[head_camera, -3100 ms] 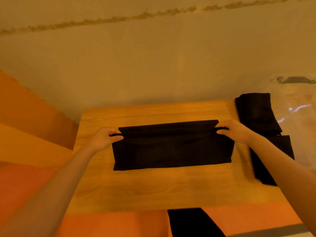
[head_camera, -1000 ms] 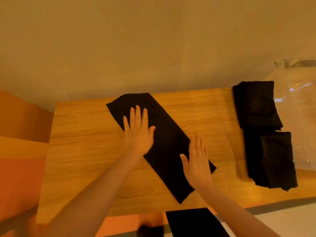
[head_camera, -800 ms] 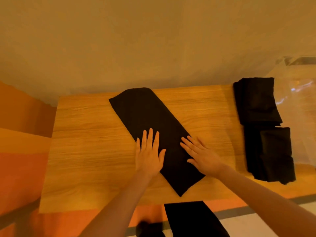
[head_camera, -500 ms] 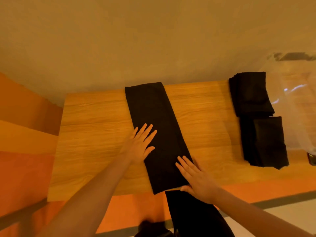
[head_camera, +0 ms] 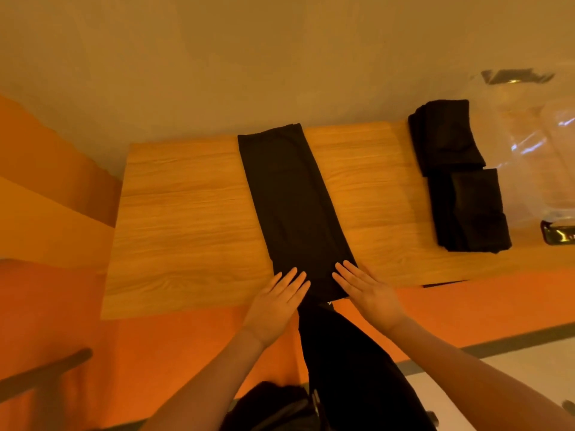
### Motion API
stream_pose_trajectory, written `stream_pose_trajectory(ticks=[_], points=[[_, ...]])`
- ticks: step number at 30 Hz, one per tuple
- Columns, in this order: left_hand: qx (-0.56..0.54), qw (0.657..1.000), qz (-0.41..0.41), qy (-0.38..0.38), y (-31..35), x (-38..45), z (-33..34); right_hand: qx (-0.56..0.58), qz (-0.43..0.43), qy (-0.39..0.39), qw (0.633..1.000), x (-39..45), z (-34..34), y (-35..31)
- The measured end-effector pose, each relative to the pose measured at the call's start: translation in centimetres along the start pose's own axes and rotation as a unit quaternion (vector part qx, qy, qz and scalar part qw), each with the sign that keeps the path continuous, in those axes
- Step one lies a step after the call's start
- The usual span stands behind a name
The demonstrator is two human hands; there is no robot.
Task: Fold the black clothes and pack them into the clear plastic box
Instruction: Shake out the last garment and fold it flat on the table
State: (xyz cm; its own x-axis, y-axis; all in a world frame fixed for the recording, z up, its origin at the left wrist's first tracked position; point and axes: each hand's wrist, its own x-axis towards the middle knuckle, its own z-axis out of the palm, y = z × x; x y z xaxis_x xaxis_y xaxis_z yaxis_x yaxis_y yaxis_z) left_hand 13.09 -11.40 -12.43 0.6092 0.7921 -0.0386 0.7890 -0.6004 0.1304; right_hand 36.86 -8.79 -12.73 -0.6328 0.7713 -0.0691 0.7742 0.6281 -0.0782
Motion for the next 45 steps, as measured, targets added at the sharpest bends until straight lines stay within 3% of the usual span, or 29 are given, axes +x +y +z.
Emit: stream_pose_trajectory(ticks=[3, 5, 9, 13, 15, 17, 21, 24, 29, 33, 39, 45], points=[[-0.045, 0.999, -0.008, 0.011, -0.5, 0.4, -1.3, -0.032, -0.015, 0.069, 0.997, -0.1, -0.1, 0.0], [-0.116, 0.993, -0.037, -0.005, -0.6, 0.4, -2.4, -0.016, -0.015, 0.071, 0.997, -0.1, -0.6, -0.1], [-0.295, 0.934, -0.195, -0.052, -0.5, -0.2, -4.7, 0.194, 0.052, 0.022, 0.979, 0.6, -4.2, -0.3], [-0.443, 0.856, -0.254, -0.080, -1.0, -0.8, -6.9, 0.349, 0.159, -0.123, 0.915, 1.1, -8.1, -0.6], [-0.460, 0.841, -0.271, -0.080, -1.5, -1.1, -7.7, 0.412, 0.174, -0.137, 0.884, 1.7, -9.7, -0.5], [-0.474, 0.827, -0.298, -0.053, -2.3, -0.7, -8.9, 0.478, 0.199, -0.121, 0.847, 2.8, -10.8, -0.1], [-0.554, 0.760, -0.338, 0.019, -4.7, 1.4, -11.3, 0.622, 0.276, -0.037, 0.732, 6.1, -12.2, 1.2], [-0.569, 0.739, -0.353, 0.077, -7.1, 4.0, -12.2, 0.661, 0.306, 0.029, 0.684, 9.9, -12.6, 1.8], [-0.548, 0.733, -0.383, 0.128, -12.2, 9.3, -12.6, 0.631, 0.323, 0.040, 0.704, 17.2, -12.0, 4.6], [-0.510, 0.748, -0.407, 0.117, -16.1, 13.6, -11.4, 0.609, 0.324, 0.029, 0.723, 22.5, -10.4, 7.8], [-0.490, 0.721, -0.481, 0.093, -19.9, 17.9, -7.3, 0.544, 0.345, 0.000, 0.765, 26.8, -6.7, 10.4], [-0.395, 0.754, -0.510, 0.125, -20.4, 18.7, -5.6, 0.466, 0.332, 0.076, 0.817, 26.5, -5.1, 10.0]])
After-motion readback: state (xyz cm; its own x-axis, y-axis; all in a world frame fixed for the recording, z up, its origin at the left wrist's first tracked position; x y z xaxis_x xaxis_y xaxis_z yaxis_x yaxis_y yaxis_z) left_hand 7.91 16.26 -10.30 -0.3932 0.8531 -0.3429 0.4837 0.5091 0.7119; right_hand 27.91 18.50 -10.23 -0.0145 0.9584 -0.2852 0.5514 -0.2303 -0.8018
